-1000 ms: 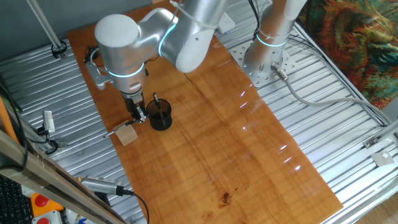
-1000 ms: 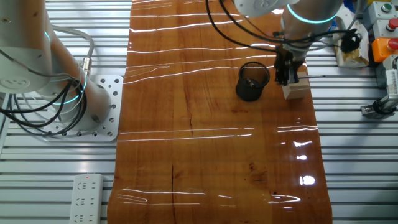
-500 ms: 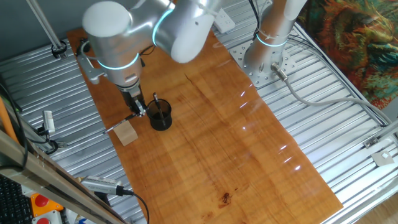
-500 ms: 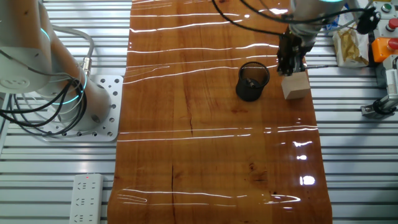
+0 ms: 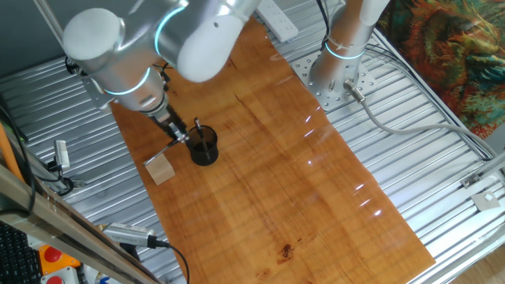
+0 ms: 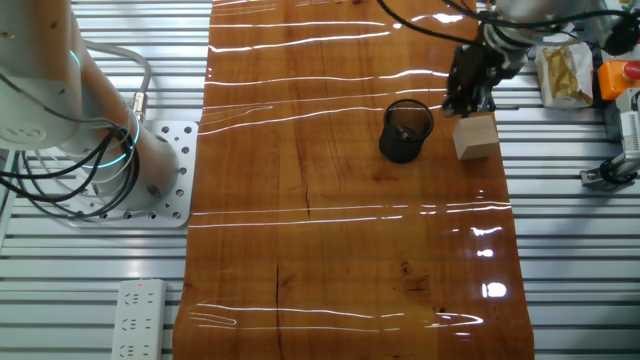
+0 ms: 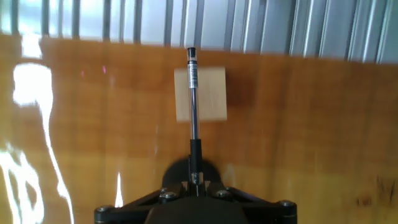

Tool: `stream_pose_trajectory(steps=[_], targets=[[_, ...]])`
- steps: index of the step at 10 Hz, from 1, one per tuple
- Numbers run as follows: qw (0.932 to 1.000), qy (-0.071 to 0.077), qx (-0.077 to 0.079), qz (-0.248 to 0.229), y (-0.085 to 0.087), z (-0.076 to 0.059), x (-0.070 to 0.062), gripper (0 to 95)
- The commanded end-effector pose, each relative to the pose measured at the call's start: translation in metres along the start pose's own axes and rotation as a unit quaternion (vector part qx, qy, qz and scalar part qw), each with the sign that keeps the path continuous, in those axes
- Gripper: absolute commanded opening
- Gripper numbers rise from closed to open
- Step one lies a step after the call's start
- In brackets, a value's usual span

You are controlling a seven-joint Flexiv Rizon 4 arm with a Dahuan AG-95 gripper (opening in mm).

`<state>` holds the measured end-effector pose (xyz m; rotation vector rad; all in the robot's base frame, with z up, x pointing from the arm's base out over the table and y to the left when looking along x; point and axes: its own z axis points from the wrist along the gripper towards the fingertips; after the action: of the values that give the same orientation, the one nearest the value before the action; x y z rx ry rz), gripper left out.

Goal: Put the pen into the pen holder

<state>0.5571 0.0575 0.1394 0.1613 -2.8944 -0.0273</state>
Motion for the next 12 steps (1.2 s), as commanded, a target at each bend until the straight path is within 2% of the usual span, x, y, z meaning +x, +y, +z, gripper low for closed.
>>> stream_pose_trajectory(steps=[1,2,4,5,6,8,9,10,12], targets=[[0.9998,0.019,-0.001,-0.004,0.000,0.002,0.036,0.0],[0.9998,0.021,0.002,-0.003,0.004,-0.010,0.047,0.0],[0.9997,0.024,0.002,-0.005,0.009,-0.020,0.058,0.0],[0.9996,0.029,0.001,-0.005,0.010,-0.024,0.063,0.0],[0.9992,0.040,-0.001,-0.008,0.012,-0.026,0.069,0.0],[0.9980,0.063,-0.004,-0.006,0.011,-0.018,0.081,0.0],[0.9966,0.082,-0.007,-0.007,0.010,-0.013,0.087,0.0],[0.9961,0.088,-0.007,-0.009,0.010,-0.010,0.091,0.0],[0.9939,0.109,-0.009,-0.012,0.010,-0.002,0.102,0.0]])
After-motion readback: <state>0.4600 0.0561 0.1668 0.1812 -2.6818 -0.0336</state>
